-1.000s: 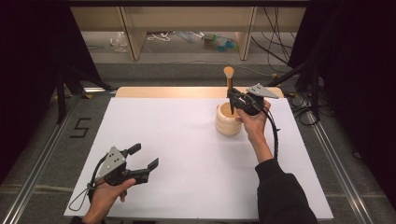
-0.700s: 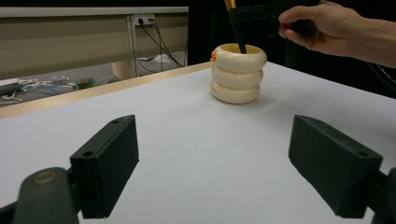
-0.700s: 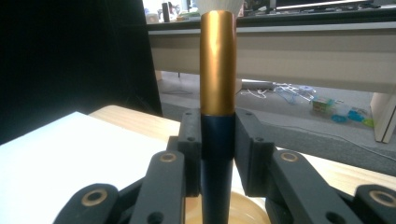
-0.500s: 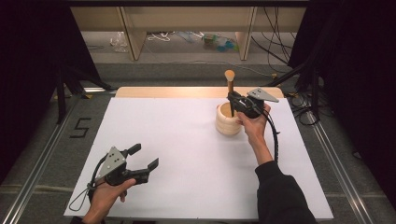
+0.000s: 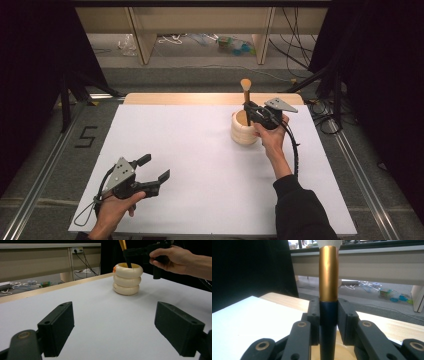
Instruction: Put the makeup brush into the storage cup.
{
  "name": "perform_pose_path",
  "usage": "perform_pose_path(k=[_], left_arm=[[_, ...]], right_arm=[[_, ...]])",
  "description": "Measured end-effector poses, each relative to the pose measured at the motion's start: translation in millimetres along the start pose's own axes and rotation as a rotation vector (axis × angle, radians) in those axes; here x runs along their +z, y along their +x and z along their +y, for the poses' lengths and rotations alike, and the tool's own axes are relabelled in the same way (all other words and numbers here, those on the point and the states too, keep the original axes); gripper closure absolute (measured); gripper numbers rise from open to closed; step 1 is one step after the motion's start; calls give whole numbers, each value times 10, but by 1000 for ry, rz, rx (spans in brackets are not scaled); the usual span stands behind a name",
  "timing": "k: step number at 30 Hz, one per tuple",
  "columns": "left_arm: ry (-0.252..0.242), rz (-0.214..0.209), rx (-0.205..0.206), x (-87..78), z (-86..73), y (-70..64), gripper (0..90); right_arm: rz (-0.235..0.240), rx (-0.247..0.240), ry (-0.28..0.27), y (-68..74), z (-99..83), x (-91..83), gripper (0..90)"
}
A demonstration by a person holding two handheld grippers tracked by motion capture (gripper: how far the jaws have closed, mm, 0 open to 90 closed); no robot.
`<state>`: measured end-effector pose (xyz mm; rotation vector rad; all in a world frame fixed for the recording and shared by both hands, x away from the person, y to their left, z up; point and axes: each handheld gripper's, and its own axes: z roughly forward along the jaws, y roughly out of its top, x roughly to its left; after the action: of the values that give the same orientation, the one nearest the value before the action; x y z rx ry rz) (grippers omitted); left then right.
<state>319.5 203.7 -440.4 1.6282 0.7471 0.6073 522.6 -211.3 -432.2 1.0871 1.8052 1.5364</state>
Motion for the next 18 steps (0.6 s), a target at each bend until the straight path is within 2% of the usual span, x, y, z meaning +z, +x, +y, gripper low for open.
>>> perform_pose_path(k=[2, 3, 10, 12, 17, 18], left_arm=[[3, 1, 3, -1, 1, -1, 160], [15, 10, -10, -12, 0, -14, 160], [0, -1, 2, 1, 0, 0, 160], [16, 10, -10, -12, 0, -14, 160], [15, 9, -5, -12, 1, -9, 160], [0, -3, 3, 2, -1, 1, 160]], right_arm=[[2, -3, 1, 0, -6, 2, 743], [3, -3, 0, 1, -8, 3, 744], [14, -7, 6, 8, -25, 16, 744], [14, -10, 14, 8, -32, 18, 744], [10, -7, 20, -1, -64, 25, 741], [8, -5, 23, -7, -74, 26, 718]])
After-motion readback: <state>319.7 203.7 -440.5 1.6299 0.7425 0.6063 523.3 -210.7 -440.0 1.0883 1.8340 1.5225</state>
